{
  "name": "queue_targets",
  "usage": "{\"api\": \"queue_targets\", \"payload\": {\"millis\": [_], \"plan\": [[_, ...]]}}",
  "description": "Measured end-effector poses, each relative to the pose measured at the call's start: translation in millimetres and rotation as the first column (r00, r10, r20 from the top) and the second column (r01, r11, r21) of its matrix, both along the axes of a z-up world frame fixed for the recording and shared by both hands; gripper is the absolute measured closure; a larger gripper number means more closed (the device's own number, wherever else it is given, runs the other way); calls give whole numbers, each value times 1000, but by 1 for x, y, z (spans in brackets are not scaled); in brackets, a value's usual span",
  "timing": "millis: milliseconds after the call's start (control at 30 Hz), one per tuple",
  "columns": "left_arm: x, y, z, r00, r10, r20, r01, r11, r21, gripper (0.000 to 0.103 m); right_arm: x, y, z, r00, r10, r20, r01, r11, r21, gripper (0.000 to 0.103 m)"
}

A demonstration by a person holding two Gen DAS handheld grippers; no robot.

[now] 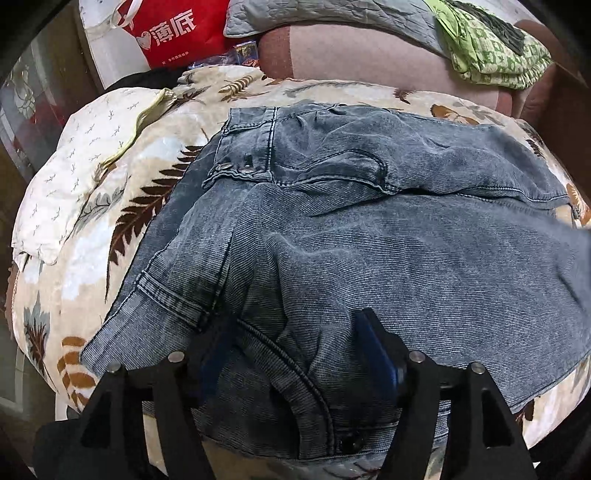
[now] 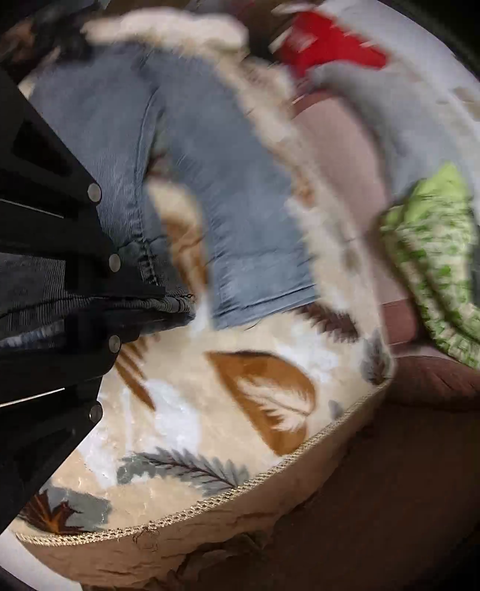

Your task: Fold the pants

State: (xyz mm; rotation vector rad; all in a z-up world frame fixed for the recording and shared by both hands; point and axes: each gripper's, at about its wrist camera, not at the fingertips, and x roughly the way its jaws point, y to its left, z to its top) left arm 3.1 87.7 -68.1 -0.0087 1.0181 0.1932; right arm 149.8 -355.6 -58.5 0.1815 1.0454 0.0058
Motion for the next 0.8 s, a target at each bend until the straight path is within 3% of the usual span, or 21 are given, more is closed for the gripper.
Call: {"api": "queue_targets", "payload": {"millis": [67,167,267,333,367,400,433,500,533,600,667,800], "plan": [[-1,-4,3,1000,-4,-8,4,1000,8,33,3,3,-37,997,-6,-75,1,998,-66,88],[-1,-1,14,1000,-16,18,15,1000,18,33,-12,-7,-24,997,-72,-13,71,997,-37,74],[-5,-3,28,998,-18,60,18,1000,5,33,-41,-8,5,991,-113,65,114,994,-4,68],[-5,-5,36,996,-28,90,29,999,-18,32,-62,-6,19,993,-86,85,80,994,74,51],[-4,-6,36,995,-32,97,34,999,-26,32,-73,-4,22,993,-74,89,61,989,135,33],[-2,-6,33,995,-33,96,36,999,-31,28,-82,-3,19,994,-57,88,39,980,196,27],[3,-6,23,998,-30,63,32,999,-37,24,-84,1,10,997,-39,68,22,971,236,26],[14,-4,-4,999,-14,-50,13,999,-36,22,-75,7,-34,996,-23,-87,46,964,264,25],[14,-6,-7,999,-26,-24,26,1000,-4,19,-71,2,-52,991,-29,-128,66,955,290,26],[14,-9,1,997,-62,-37,62,998,9,19,-73,3,-33,993,-51,-104,80,949,304,26],[15,-1,23,997,-69,28,70,997,-36,19,-71,6,-9,999,-30,-44,42,951,305,26],[38,41,54,993,25,113,-15,996,-88,19,-34,-5,15,998,-58,17,49,940,338,26]]}}
